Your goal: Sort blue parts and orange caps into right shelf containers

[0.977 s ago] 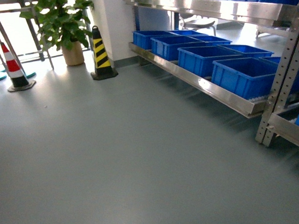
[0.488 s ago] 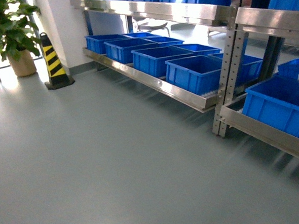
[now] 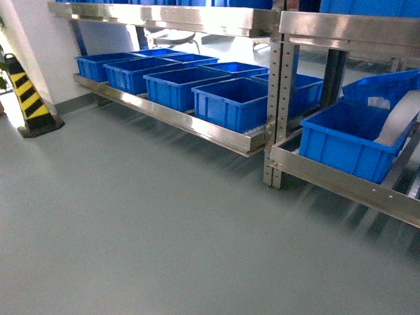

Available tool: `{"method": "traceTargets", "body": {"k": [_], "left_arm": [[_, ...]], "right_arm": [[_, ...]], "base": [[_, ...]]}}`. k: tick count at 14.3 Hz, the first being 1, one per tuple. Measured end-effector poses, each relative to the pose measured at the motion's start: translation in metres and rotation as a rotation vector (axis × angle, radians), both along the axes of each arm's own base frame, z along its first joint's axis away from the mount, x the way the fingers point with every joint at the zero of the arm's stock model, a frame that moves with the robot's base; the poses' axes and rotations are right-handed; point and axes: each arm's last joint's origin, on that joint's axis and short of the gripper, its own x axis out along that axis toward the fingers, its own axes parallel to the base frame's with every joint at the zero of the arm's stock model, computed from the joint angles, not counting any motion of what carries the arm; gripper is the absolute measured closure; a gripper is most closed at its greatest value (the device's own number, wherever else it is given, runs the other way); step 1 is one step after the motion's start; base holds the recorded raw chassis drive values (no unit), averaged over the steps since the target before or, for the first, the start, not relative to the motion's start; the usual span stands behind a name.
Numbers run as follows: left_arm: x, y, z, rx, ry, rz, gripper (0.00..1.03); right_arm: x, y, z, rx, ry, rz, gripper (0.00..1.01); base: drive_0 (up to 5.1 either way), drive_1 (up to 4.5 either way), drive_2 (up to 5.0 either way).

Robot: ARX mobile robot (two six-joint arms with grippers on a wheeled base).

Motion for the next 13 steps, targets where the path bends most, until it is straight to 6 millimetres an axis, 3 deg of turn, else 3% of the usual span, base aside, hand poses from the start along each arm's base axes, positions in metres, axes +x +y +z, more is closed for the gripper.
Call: {"method": "traceTargets", "body": {"k": [13], "left_arm": [[0.0,-0.0001,0.0,0.0,0.0,-0.001,0.58]], "right_arm": [[0.0,0.0,0.0,0.0,0.0,0.0,0.6]], "base": [[-1.5,-1.48,-1.5]]}}
